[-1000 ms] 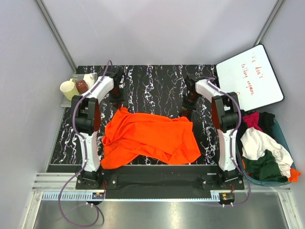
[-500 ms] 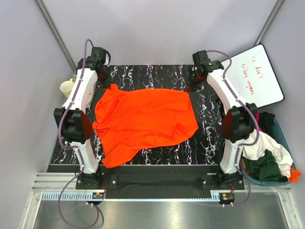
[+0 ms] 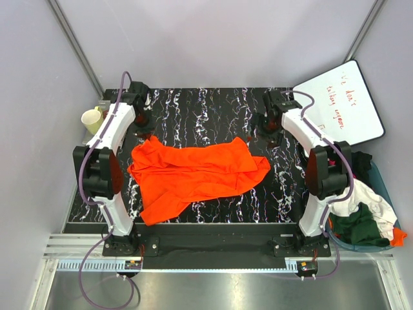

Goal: Fold and stack the t-shirts
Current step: Flatten the tshirt out

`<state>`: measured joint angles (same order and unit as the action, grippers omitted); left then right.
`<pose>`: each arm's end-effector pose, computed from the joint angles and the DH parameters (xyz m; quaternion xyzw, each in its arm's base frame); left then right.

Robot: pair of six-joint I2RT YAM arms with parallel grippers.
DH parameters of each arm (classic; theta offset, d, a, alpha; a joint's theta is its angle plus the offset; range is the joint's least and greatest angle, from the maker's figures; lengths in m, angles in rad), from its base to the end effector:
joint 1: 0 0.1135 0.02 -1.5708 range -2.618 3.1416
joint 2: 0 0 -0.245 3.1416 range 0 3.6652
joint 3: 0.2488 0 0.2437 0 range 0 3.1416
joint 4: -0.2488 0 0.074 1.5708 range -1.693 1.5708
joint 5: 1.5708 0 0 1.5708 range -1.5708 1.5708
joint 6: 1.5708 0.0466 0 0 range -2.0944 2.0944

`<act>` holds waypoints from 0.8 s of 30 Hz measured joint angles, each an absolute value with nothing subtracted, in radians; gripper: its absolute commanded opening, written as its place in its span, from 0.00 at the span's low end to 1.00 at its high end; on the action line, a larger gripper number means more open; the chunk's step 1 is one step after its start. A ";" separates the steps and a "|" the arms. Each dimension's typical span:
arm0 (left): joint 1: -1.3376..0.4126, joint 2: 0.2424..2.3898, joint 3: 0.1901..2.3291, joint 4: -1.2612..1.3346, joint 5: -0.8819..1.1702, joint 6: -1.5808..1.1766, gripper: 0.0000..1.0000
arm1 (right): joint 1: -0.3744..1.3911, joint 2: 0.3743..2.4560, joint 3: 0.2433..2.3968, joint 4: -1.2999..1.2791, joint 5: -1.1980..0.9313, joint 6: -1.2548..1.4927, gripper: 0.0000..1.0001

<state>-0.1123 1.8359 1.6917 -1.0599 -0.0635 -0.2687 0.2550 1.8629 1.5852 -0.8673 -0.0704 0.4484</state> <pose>0.3678 -0.0385 0.2629 -0.0825 0.9793 -0.0039 0.1848 0.3707 0.1000 0.2314 0.0869 0.9730 0.1050 0.1864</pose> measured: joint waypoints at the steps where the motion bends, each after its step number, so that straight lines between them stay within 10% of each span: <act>1: -0.112 1.840 1.683 -1.060 -0.063 -0.268 0.00 | 0.255 1.864 1.559 -0.868 -0.072 0.450 0.92; 24: -0.112 1.843 1.673 -1.044 -0.036 -0.258 0.00 | 0.252 2.208 1.728 -0.676 -0.255 0.490 0.86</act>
